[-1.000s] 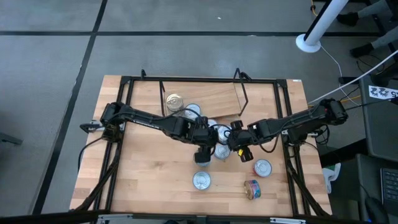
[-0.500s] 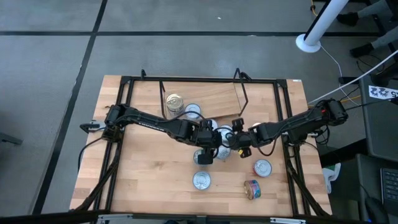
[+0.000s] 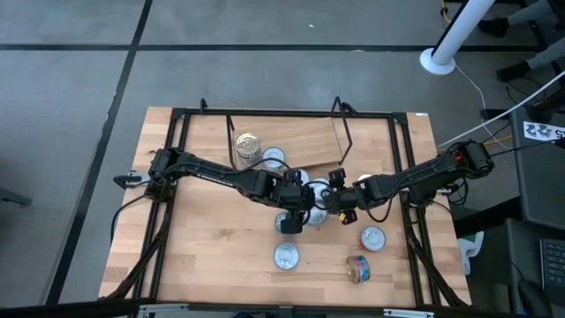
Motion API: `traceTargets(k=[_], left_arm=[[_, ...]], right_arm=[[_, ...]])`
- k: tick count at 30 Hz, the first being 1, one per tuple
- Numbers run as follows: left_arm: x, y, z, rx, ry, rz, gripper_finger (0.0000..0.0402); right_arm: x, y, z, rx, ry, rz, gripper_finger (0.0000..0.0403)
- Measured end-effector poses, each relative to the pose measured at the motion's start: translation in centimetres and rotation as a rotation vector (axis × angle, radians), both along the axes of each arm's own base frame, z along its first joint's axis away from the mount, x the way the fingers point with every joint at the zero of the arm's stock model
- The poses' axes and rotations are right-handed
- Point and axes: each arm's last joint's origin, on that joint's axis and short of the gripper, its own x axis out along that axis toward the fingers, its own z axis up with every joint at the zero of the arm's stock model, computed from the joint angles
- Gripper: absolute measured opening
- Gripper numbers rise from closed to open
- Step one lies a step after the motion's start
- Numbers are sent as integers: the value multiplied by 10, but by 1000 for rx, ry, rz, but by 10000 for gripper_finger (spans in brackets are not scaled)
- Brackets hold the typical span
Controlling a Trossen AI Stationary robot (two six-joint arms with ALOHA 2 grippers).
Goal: Stack canned seafood by type on shelf
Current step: Put the top green tuna can on the shelf
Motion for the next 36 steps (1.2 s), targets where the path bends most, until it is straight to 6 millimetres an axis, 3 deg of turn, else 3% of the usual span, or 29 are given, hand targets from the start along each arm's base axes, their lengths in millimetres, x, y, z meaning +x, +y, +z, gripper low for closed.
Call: traceTargets(k=[11, 31, 36], left_arm=[[0, 0, 0, -3, -1, 5, 265], [-1, -3, 0, -5, -1, 1, 265], [-7, -2, 12, -3, 13, -1, 265]], right_arm=[[-2, 1, -1, 43, 35, 19, 181], [-2, 1, -1, 52, 37, 22, 97], [-2, 1, -1, 52, 33, 23, 67]])
